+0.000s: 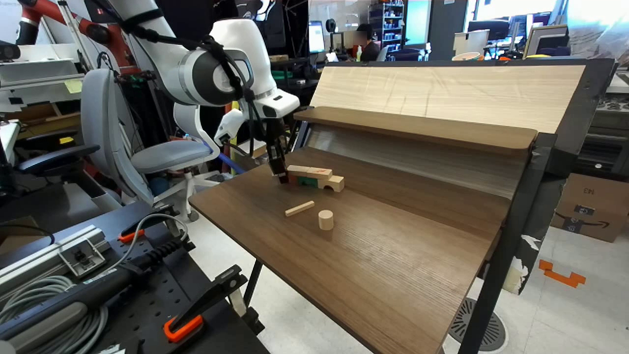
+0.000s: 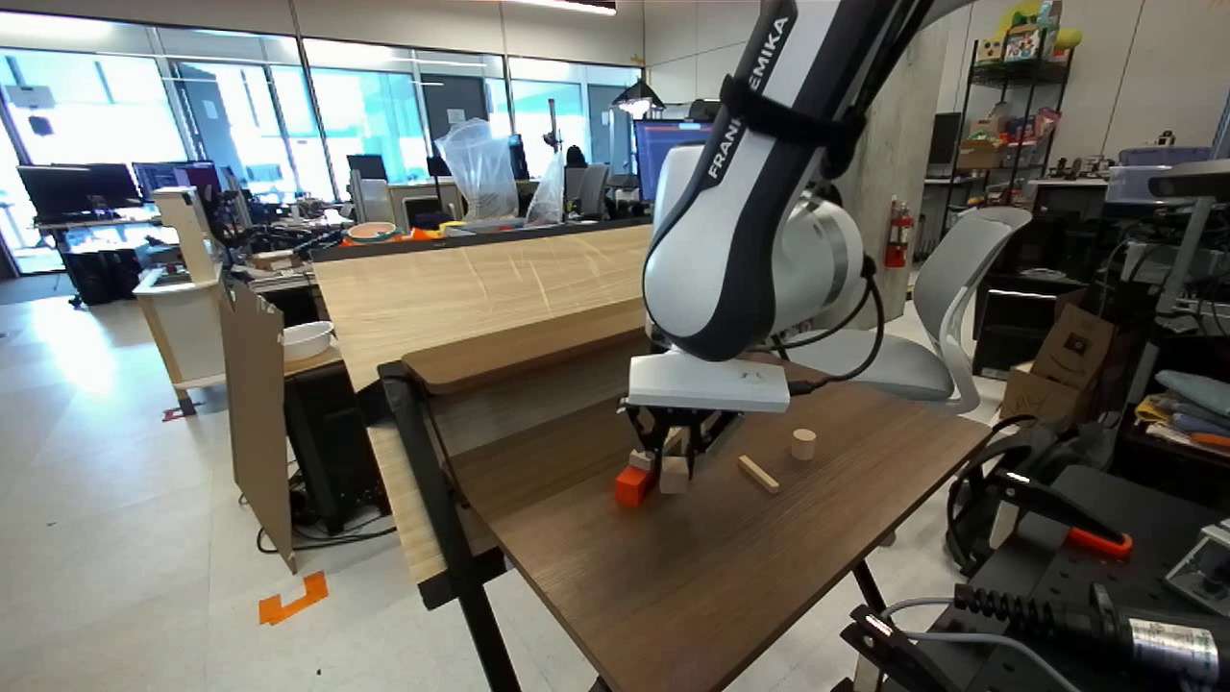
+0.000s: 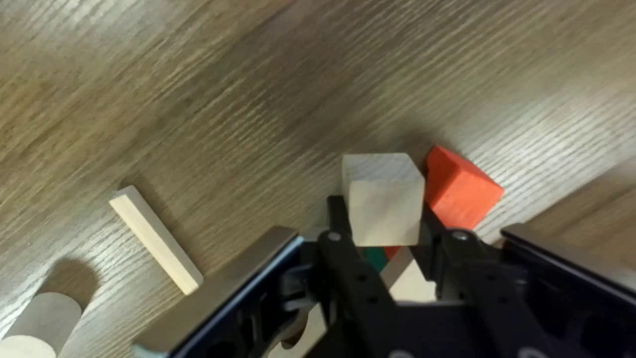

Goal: Pick the block and stack it on the other blocks

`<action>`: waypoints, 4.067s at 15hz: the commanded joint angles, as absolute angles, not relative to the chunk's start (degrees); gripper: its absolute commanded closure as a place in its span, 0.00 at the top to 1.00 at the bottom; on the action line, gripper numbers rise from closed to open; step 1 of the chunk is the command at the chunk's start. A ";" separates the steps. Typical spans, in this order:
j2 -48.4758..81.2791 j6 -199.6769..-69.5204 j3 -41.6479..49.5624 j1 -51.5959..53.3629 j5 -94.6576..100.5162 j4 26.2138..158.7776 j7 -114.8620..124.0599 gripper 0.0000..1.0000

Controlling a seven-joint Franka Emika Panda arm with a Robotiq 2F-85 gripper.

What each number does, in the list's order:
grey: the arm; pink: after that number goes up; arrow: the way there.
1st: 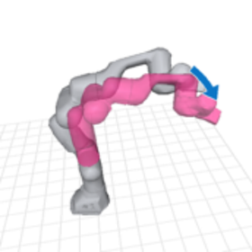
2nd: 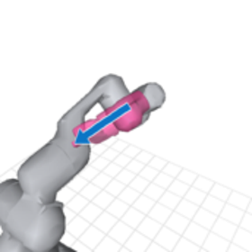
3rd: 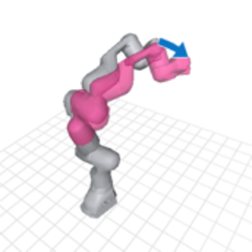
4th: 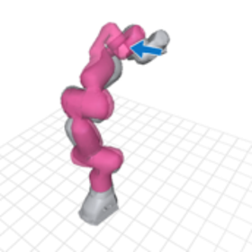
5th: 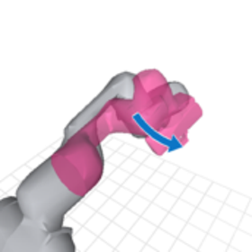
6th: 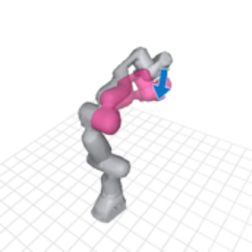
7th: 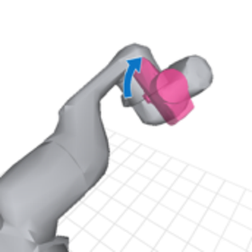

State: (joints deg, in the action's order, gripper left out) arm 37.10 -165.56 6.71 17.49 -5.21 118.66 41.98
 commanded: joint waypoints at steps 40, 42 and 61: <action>40.87 -153.60 11.03 19.54 -2.85 105.29 79.05 0.08; 41.09 -153.63 11.01 19.51 -2.85 105.19 79.27 0.08; 28.94 -153.06 8.14 17.76 -1.55 113.80 72.86 1.00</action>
State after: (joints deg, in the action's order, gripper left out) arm 35.20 -150.77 9.56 19.53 -3.29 108.00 75.00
